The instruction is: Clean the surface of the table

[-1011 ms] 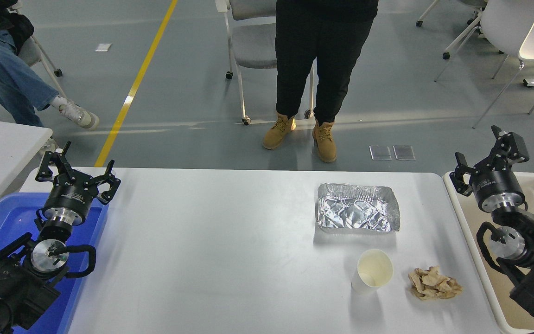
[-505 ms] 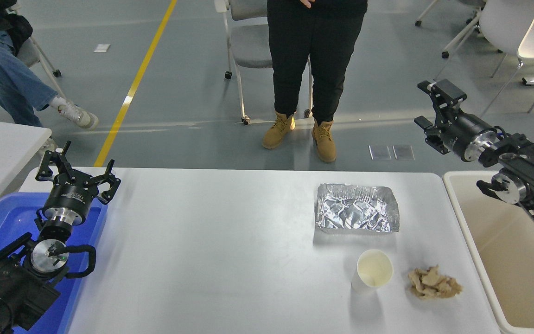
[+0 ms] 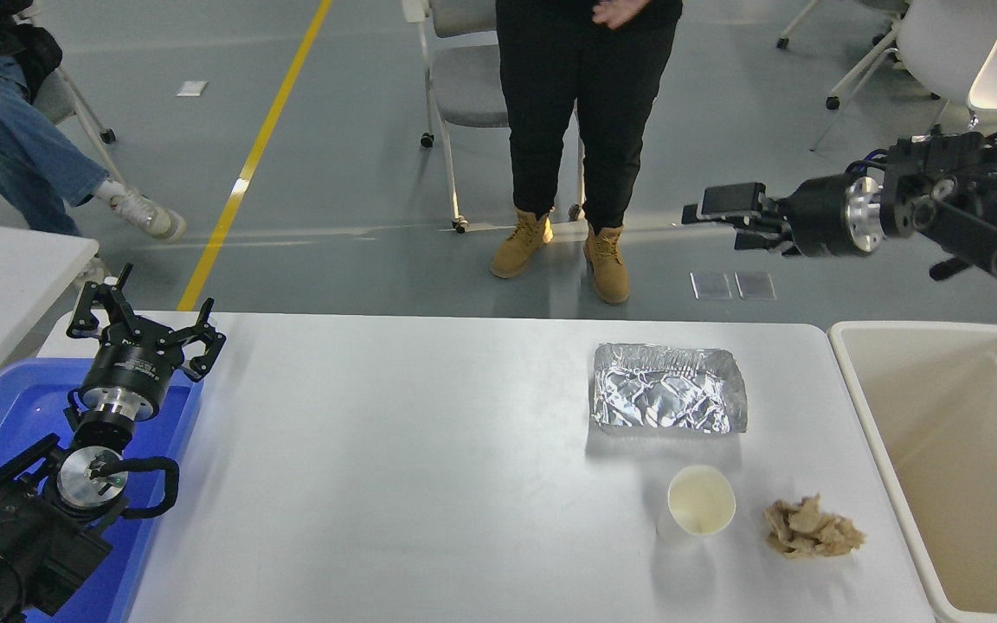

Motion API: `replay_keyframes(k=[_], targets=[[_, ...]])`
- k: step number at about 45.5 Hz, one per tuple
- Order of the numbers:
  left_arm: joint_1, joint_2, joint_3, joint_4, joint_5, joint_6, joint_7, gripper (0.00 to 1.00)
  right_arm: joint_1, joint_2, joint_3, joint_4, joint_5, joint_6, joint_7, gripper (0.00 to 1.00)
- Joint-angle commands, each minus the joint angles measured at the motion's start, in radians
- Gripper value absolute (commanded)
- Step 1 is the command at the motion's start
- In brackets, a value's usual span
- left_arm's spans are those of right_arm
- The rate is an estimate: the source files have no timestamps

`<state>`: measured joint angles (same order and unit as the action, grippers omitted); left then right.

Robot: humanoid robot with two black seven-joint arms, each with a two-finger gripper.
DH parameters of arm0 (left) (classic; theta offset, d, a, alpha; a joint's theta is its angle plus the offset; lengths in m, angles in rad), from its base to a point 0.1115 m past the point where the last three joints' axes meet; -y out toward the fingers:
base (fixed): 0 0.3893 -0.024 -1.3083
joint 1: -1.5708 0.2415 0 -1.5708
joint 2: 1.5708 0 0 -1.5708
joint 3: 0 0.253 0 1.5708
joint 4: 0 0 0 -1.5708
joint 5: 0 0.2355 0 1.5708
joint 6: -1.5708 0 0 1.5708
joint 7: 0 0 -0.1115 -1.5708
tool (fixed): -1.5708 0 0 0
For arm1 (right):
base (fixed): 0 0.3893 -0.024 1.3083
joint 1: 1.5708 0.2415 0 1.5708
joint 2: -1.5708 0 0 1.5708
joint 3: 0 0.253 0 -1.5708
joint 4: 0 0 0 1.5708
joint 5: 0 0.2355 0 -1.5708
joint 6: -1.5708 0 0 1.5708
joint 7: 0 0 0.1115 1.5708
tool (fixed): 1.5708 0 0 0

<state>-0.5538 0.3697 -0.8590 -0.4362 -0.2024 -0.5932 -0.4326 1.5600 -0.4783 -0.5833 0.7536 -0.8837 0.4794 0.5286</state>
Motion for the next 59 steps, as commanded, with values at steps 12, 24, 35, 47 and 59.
replay_keyframes(k=[12, 24, 35, 47, 59], targets=[[0.000, 0.000, 0.000, -0.001, 0.000, 0.000, 0.000, 1.00, 0.175, -0.150, -0.184, 0.426, -0.362, 0.041, 0.004, 0.99], [0.000, 0.000, 0.000, -0.001, 0.000, 0.000, 0.000, 1.00, 0.085, -0.264, -0.145, 0.448, -0.363, -0.014, 0.001, 0.98], [0.000, 0.000, 0.000, -0.001, 0.000, 0.000, 0.000, 1.00, -0.061, -0.267, -0.113, 0.446, -0.360, -0.140, -0.001, 0.98], [0.000, 0.000, 0.000, -0.001, 0.000, 0.000, 0.000, 1.00, -0.147, -0.255, -0.047, 0.446, -0.360, -0.186, -0.002, 0.98], [0.000, 0.000, 0.000, 0.001, 0.000, 0.000, 0.000, 1.00, -0.274, -0.178, 0.065, 0.399, -0.359, -0.265, -0.002, 0.98]])
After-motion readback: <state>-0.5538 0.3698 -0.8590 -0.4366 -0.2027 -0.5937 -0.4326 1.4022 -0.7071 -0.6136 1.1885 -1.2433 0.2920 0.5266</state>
